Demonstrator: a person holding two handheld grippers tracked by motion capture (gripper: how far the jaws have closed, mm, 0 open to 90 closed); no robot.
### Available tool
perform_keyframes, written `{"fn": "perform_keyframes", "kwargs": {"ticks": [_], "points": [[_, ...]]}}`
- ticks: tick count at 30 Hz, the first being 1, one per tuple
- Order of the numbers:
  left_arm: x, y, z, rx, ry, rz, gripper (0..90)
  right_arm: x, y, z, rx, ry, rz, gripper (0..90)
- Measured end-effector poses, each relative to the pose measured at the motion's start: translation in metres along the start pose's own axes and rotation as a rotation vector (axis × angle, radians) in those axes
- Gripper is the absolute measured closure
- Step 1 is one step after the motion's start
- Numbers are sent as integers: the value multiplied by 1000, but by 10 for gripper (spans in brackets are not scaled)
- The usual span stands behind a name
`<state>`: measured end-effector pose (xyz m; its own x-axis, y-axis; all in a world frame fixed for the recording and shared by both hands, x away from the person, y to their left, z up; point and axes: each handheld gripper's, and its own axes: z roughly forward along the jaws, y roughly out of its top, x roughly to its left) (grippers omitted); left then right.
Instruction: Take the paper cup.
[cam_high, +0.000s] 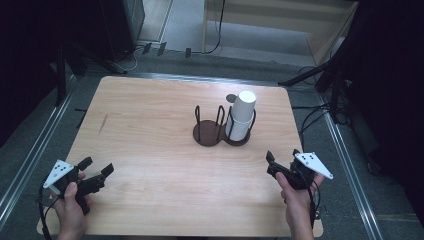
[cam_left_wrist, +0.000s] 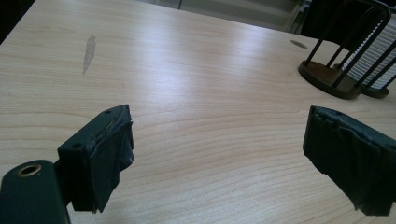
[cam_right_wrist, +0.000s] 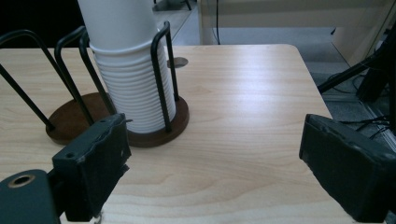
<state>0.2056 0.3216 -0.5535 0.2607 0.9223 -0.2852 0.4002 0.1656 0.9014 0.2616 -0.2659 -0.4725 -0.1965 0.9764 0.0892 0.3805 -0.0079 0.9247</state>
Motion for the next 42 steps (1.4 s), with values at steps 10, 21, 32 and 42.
{"fn": "perform_keyframes", "kwargs": {"ticks": [10,21,32,42], "points": [[0,0,1,3,-3,1,89,20,18,16,-8,34,-19,80],[0,0,1,3,-4,2,89,43,35,38,-9,81,-24,80],[0,0,1,2,-4,-2,89,55,50,55,-24,111,6,75],[1,0,1,1,-5,-2,88,68,66,78,-17,96,-10,74]]}}
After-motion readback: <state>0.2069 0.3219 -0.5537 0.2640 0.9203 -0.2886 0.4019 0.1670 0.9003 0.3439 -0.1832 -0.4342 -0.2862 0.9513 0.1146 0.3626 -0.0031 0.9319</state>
